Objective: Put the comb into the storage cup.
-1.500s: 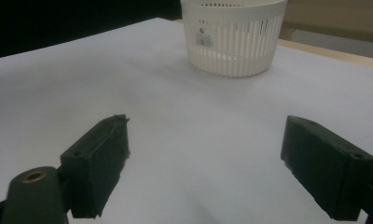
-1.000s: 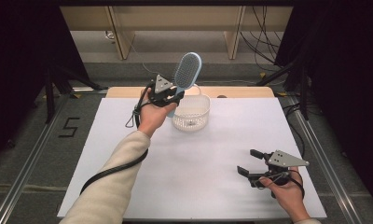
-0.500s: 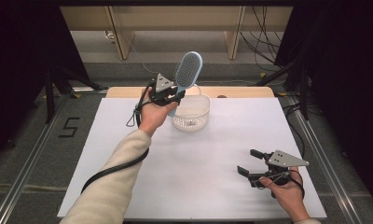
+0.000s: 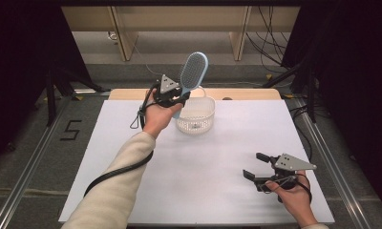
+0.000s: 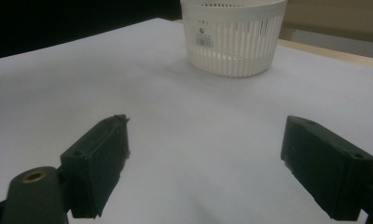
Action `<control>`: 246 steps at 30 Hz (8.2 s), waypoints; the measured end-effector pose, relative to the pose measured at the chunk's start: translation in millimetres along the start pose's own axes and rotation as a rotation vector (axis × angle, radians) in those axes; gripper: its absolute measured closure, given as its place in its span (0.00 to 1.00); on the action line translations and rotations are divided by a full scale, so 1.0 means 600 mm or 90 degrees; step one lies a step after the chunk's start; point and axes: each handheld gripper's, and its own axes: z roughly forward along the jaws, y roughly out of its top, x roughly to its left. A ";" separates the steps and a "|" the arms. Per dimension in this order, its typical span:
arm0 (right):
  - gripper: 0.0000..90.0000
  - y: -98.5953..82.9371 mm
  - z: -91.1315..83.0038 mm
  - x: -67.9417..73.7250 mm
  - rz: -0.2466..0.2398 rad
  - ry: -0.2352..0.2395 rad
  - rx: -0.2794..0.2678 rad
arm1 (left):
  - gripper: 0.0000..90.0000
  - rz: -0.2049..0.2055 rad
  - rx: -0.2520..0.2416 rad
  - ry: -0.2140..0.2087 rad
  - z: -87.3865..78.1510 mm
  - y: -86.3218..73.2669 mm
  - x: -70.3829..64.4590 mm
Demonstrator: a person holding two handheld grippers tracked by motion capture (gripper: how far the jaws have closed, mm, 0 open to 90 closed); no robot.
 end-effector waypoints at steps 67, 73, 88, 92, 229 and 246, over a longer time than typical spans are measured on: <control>0.18 0.000 0.000 -0.001 0.000 0.002 -0.002 | 0.78 0.006 -0.003 0.006 0.023 0.008 0.005; 0.18 0.000 0.000 -0.001 0.000 0.002 -0.002 | 0.78 0.008 -0.004 0.004 0.027 0.007 0.006; 0.18 0.000 0.000 -0.001 0.000 0.003 -0.002 | 0.78 0.009 -0.011 0.000 0.035 0.006 0.003; 0.18 0.000 0.000 -0.001 0.000 0.002 0.000 | 0.78 0.010 -0.014 -0.004 0.037 0.007 0.003; 0.18 -0.001 0.000 -0.003 0.001 0.007 0.000 | 0.78 0.025 -0.024 -0.008 0.097 -0.032 -0.007; 0.18 -0.002 0.000 -0.003 0.001 0.007 0.001 | 0.78 0.023 -0.021 -0.007 0.100 -0.038 -0.008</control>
